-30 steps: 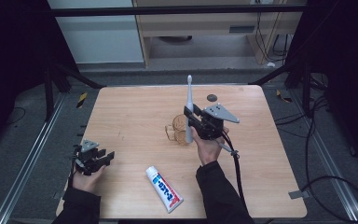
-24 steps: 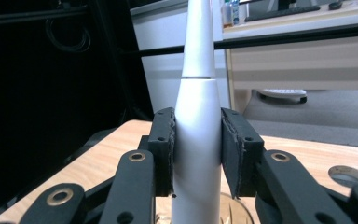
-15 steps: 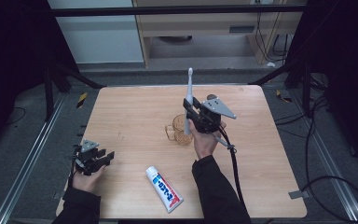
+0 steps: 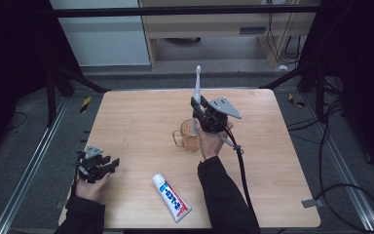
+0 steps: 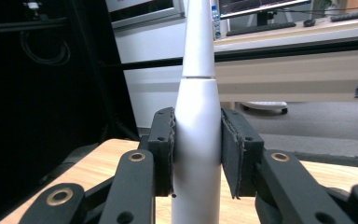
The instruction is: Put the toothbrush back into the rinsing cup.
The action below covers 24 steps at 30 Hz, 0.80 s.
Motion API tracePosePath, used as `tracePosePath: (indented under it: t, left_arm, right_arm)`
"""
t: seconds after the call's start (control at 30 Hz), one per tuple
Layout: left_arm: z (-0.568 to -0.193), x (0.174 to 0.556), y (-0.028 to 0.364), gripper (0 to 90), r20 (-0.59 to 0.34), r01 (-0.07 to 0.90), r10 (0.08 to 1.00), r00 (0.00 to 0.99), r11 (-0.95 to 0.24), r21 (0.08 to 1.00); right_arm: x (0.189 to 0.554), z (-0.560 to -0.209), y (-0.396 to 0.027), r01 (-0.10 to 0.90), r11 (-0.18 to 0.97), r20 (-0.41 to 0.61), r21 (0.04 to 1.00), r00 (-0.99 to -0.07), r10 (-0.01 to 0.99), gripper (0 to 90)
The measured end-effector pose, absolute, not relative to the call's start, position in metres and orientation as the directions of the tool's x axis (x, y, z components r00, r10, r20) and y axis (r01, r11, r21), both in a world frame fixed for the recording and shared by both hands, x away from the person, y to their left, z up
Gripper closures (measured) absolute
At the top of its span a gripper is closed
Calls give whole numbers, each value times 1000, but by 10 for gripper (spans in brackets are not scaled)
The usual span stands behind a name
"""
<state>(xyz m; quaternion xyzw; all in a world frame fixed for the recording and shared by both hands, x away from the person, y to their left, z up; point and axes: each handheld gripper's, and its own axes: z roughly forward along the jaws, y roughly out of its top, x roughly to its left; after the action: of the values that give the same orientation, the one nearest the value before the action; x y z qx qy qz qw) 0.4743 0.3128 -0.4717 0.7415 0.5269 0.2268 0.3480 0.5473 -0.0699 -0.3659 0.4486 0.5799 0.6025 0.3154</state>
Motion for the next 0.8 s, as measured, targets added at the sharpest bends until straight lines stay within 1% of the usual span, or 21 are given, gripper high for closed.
tracePosePath:
  t: [0.47, 0.8]
  left_arm:
    - [-472, 474, 312, 565, -32, 623, 939, 341, -200, 756]
    - [-472, 474, 313, 565, -29, 622, 939, 343, -204, 756]
  right_arm:
    - [561, -372, -74, 130, -126, 167, 983, -381, 909, 671]
    - [567, -378, -75, 151, -126, 175, 980, -377, 910, 671]
